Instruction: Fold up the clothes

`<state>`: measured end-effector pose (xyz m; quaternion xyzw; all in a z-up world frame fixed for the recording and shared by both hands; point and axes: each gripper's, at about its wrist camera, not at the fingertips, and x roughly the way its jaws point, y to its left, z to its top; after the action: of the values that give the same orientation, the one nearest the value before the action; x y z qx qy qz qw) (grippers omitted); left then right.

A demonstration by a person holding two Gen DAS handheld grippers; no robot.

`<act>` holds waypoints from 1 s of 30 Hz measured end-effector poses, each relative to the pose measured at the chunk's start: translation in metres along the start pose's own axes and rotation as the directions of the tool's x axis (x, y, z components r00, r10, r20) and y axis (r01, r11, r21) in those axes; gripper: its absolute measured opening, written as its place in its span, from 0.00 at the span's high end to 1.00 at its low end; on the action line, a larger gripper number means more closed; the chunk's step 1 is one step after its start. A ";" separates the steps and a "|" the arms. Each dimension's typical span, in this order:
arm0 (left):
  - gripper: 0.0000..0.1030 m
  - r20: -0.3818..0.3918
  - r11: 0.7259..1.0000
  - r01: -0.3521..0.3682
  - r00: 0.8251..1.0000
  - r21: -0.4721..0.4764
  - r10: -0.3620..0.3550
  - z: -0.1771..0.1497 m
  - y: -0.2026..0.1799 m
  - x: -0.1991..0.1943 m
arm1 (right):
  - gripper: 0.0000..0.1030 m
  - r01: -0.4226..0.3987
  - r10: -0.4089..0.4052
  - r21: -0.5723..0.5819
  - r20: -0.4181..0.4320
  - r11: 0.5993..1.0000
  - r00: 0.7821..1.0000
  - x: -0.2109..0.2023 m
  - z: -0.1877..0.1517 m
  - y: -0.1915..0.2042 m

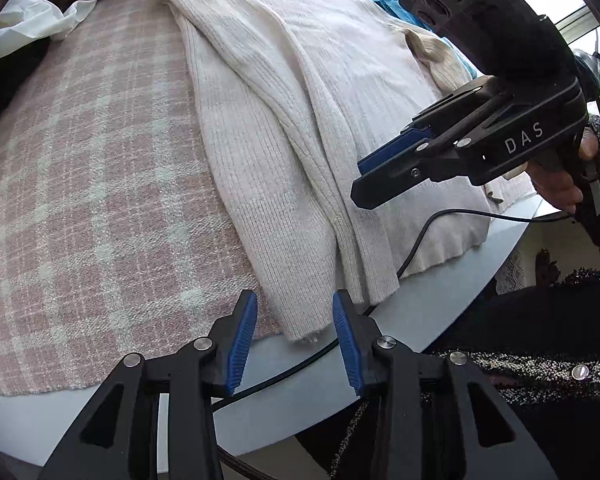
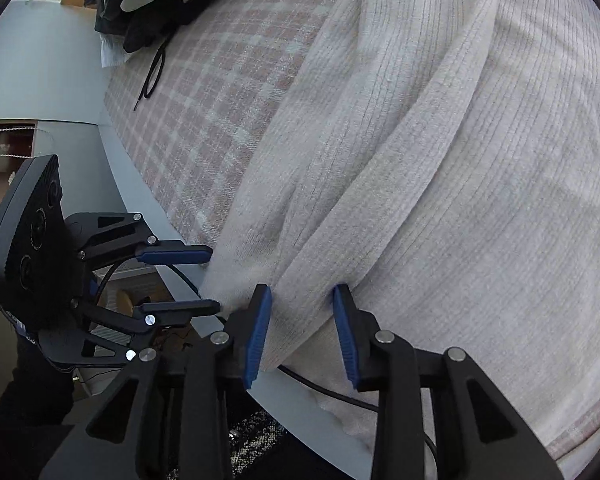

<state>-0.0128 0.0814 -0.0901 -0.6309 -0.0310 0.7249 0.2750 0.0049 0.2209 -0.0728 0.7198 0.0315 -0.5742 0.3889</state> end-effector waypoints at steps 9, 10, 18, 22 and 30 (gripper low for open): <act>0.96 -0.001 0.994 -0.094 0.996 0.056 0.094 -0.002 0.007 -0.019 | 0.89 0.038 -0.038 0.043 0.017 0.998 0.999 -0.023 -0.013 -0.021; 0.96 -0.011 0.994 -0.102 0.995 0.046 0.103 -0.005 0.012 -0.022 | 0.89 0.064 -0.064 0.044 0.011 0.997 0.998 -0.024 -0.017 -0.022; 0.82 0.048 0.996 -0.010 0.999 0.090 0.006 0.008 -0.012 -0.037 | 0.63 0.056 -0.053 -0.012 0.199 0.998 0.979 -0.042 -0.006 0.021; 0.82 0.018 0.988 0.046 0.999 0.146 -0.049 0.024 -0.031 -0.012 | 0.63 0.072 -0.065 -0.027 0.193 0.997 0.979 -0.019 0.008 0.025; 0.82 0.010 0.988 0.027 1.000 0.152 -0.029 0.031 -0.028 -0.009 | 0.77 0.304 -0.301 -0.005 0.129 0.953 0.945 -0.034 -0.027 -0.001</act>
<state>-0.0308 0.1108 -0.0643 -0.6032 0.0140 0.7250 0.3323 0.0147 0.2509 -0.0436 0.6637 0.1240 -0.6710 0.3063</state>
